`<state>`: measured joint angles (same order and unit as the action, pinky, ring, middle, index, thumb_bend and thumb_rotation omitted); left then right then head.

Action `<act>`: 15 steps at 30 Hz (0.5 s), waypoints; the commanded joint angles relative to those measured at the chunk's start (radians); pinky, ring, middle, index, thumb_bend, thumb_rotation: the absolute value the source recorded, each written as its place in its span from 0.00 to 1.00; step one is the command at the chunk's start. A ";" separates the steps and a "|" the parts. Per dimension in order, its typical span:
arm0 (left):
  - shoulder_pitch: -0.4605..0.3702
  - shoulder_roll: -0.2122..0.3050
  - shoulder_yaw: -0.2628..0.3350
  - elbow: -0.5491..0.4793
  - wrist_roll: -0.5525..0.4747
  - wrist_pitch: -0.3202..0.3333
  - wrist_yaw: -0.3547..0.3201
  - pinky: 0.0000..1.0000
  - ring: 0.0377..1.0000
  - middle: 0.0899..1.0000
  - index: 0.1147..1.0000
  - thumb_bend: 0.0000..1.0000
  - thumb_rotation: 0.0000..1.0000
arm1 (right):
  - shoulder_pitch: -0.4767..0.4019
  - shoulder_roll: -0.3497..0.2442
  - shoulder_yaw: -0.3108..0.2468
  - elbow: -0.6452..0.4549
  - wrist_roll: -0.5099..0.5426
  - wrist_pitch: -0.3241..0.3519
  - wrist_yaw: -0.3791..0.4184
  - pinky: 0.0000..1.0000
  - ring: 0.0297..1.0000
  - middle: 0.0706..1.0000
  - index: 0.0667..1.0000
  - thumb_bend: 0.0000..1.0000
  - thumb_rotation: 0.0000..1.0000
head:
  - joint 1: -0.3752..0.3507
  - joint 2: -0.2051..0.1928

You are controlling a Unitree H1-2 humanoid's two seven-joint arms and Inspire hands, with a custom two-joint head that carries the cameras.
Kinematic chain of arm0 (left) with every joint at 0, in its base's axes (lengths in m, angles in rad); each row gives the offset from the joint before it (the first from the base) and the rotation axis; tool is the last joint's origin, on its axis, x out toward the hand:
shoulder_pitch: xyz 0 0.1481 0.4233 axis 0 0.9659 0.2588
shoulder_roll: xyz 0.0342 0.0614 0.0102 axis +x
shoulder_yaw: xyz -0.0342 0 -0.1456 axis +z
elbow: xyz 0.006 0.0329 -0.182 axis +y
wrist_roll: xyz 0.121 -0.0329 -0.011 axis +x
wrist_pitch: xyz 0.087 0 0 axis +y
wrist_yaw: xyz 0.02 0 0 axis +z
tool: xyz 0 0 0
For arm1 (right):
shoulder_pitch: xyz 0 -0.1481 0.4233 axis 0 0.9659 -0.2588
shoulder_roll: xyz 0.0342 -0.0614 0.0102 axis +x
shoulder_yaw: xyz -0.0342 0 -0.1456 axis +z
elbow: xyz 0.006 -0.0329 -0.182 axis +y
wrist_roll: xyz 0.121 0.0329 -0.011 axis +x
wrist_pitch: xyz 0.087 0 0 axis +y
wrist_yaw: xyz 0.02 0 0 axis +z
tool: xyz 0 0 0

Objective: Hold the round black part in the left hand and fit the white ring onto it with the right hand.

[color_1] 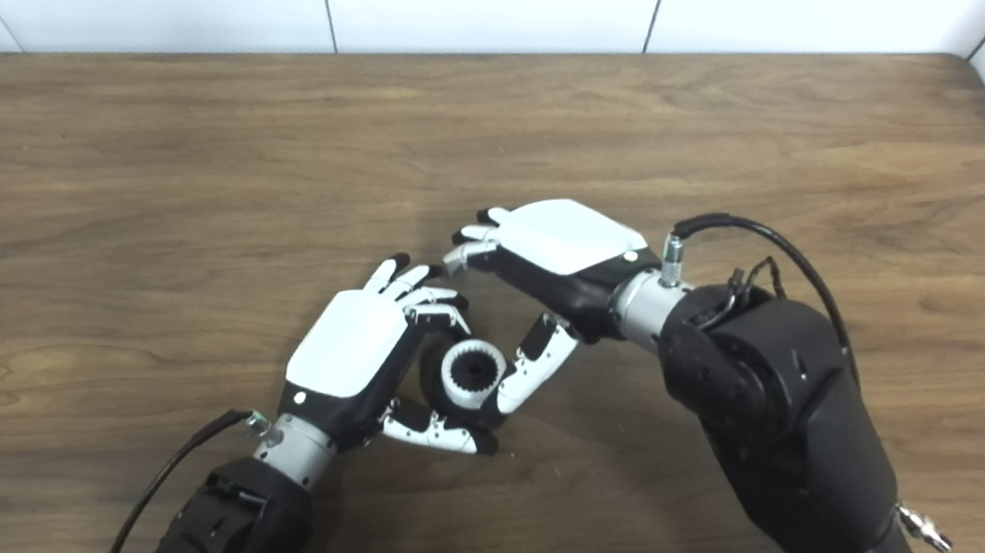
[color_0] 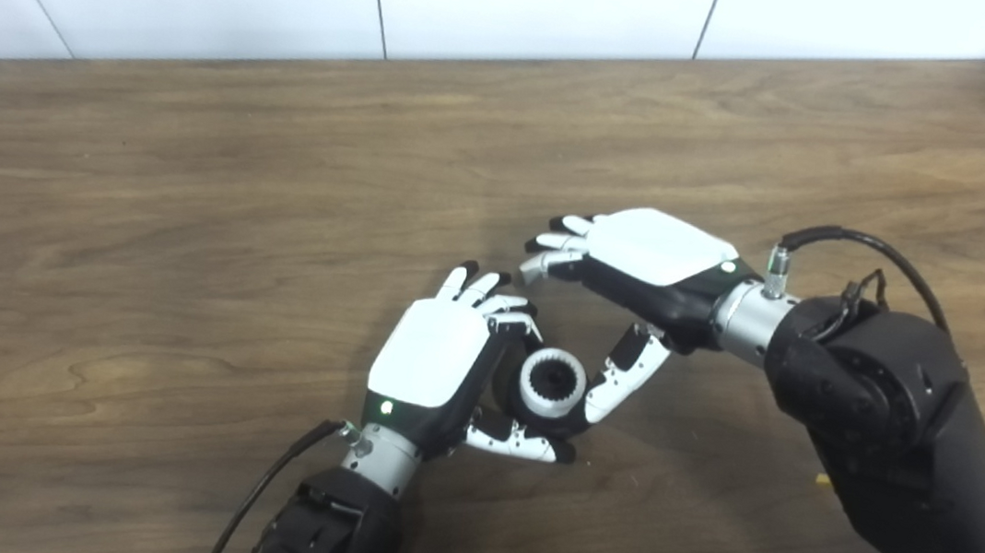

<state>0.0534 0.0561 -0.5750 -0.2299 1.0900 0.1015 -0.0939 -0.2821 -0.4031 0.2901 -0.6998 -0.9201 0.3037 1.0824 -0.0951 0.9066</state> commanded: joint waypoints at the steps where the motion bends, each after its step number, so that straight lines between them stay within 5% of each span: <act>1: -0.001 0.003 -0.007 0.013 0.003 -0.007 -0.008 1.00 0.92 0.77 0.42 0.52 0.06 | -0.049 -0.009 -0.024 -0.036 0.013 -0.006 -0.013 1.00 1.00 0.94 0.80 1.00 0.41 | -0.001 0.001; 15: 0.002 0.007 -0.005 0.011 -0.003 -0.011 -0.006 1.00 0.92 0.76 0.42 0.53 0.06 | -0.095 -0.017 -0.081 -0.059 0.034 0.051 0.035 0.98 1.00 0.93 0.81 1.00 0.42 | 0.004 -0.001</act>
<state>0.0534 0.0581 -0.5742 -0.2299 1.0857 0.0997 -0.0938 -0.3463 -0.4076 0.2247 -0.7311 -0.8894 0.3488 1.1297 -0.0905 0.9050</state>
